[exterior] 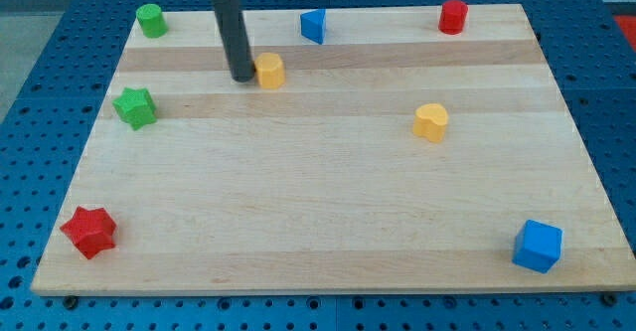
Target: Push yellow hexagon above blue cube
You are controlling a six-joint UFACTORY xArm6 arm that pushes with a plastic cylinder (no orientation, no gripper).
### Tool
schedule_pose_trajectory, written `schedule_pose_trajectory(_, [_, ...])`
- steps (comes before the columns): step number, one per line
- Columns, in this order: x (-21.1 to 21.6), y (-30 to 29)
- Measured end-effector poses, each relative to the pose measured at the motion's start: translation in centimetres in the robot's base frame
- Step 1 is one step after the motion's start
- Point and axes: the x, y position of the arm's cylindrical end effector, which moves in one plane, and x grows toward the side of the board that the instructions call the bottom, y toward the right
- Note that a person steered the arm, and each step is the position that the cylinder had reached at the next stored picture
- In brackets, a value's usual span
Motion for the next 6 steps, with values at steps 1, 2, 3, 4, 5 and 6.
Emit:
schedule_pose_trajectory(1, [0.0, 4.5])
schedule_pose_trajectory(2, [-0.1, 6.3])
schedule_pose_trajectory(3, [-0.8, 7.2])
schedule_pose_trajectory(4, [-1.1, 10.4])
schedule_pose_trajectory(5, [-1.1, 14.7])
schedule_pose_trajectory(6, [-1.1, 19.0])
